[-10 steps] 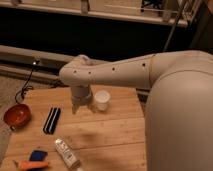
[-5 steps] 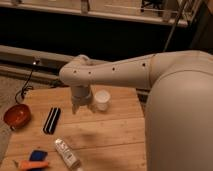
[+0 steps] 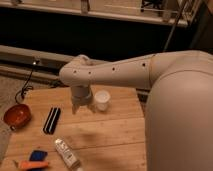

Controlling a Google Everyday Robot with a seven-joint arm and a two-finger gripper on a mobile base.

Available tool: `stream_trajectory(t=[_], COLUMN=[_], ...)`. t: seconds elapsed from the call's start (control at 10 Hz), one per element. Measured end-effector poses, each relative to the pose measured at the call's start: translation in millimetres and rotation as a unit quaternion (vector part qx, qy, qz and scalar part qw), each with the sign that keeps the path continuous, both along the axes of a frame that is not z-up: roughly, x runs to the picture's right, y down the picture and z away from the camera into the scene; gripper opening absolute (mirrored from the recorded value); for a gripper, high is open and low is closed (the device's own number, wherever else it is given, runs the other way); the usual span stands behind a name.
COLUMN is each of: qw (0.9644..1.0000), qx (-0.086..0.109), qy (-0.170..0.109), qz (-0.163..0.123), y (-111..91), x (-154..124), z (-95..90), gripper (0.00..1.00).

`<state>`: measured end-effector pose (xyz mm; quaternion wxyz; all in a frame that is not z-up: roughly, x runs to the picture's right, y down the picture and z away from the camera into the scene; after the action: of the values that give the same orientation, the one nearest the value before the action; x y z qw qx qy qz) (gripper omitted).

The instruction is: Place the bottle in the ceramic bowl

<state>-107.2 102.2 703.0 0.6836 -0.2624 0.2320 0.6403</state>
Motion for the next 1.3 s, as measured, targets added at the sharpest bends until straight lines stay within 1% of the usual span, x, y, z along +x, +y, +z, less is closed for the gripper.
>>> stream_trajectory(t=[0.5, 0.6, 0.7, 0.8, 0.9, 1.0, 1.1, 1.2, 1.3], qw=[1.0, 1.0, 0.9995, 0.9956, 0.9889, 0.9824, 0.9713, 0.9628, 0.9541], qx=[0.0, 0.001, 0.007, 0.015, 0.021, 0.023, 0.023, 0.021, 0.018], qy=[-0.002, -0.008, -0.027, -0.078, -0.122, -0.151, -0.188, -0.209, -0.223], qz=[-0.002, -0.006, -0.017, -0.05, -0.082, -0.107, -0.144, -0.17, -0.199], y=[0, 1, 2, 13, 25, 36, 52, 64, 76], x=[0, -3, -14, -46, -72, -87, -105, -113, -114], z=[-0.2, -1.1, -3.9, -12.2, -19.7, -22.7, -25.0, -23.8, -19.1], gripper=[0.65, 0.65, 0.65, 0.65, 0.65, 0.65, 0.65, 0.65, 0.65])
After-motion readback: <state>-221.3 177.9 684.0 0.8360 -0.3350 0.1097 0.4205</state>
